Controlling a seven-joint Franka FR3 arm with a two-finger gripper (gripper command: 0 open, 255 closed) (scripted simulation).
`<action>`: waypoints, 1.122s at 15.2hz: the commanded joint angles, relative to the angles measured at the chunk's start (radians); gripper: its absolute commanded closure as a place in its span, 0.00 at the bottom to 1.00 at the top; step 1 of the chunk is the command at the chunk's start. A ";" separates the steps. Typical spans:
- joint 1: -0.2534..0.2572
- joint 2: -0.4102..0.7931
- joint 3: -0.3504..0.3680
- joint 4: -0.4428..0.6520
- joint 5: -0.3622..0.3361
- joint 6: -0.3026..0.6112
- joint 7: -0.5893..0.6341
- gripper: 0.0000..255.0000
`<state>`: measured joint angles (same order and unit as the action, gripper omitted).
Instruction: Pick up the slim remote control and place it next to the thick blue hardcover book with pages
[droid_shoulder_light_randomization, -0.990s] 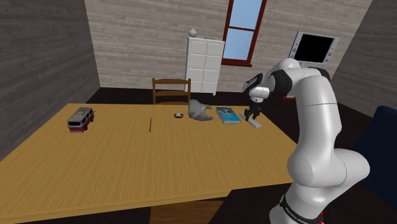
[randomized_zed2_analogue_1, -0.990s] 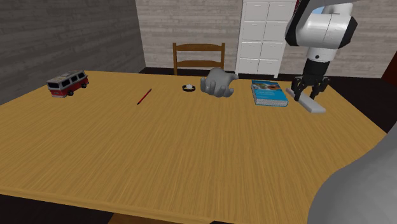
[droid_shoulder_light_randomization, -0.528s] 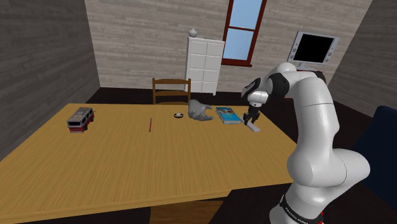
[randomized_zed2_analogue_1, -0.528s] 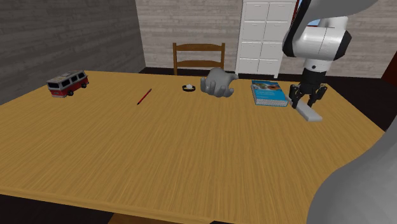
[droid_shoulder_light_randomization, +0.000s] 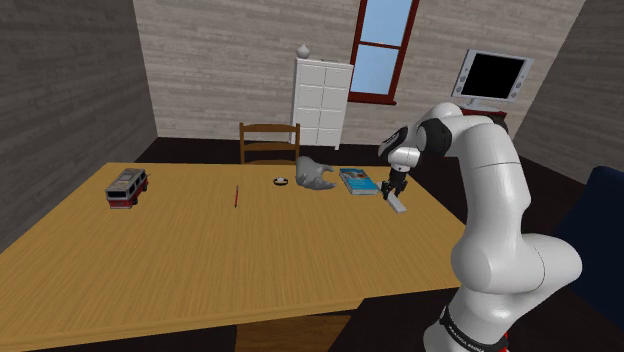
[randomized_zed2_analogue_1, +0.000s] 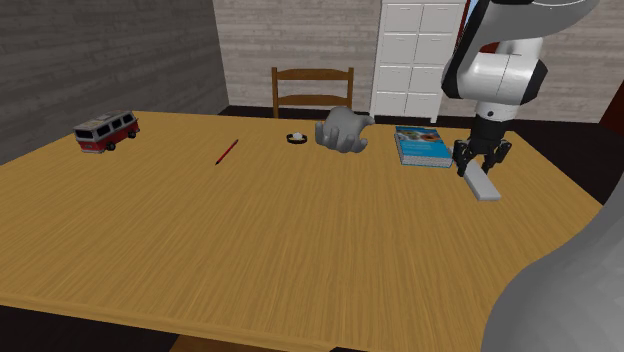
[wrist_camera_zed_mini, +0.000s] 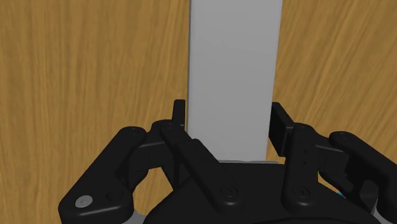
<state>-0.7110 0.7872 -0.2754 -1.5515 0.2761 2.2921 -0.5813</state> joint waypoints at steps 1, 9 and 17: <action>0.000 0.005 0.002 -0.002 0.001 -0.001 0.000 1.00; 0.002 0.004 0.003 -0.007 0.002 0.005 0.000 0.00; 0.012 -0.076 -0.018 -0.003 -0.022 -0.079 0.012 0.00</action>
<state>-0.6989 0.7129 -0.2928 -1.5547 0.2550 2.2153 -0.5695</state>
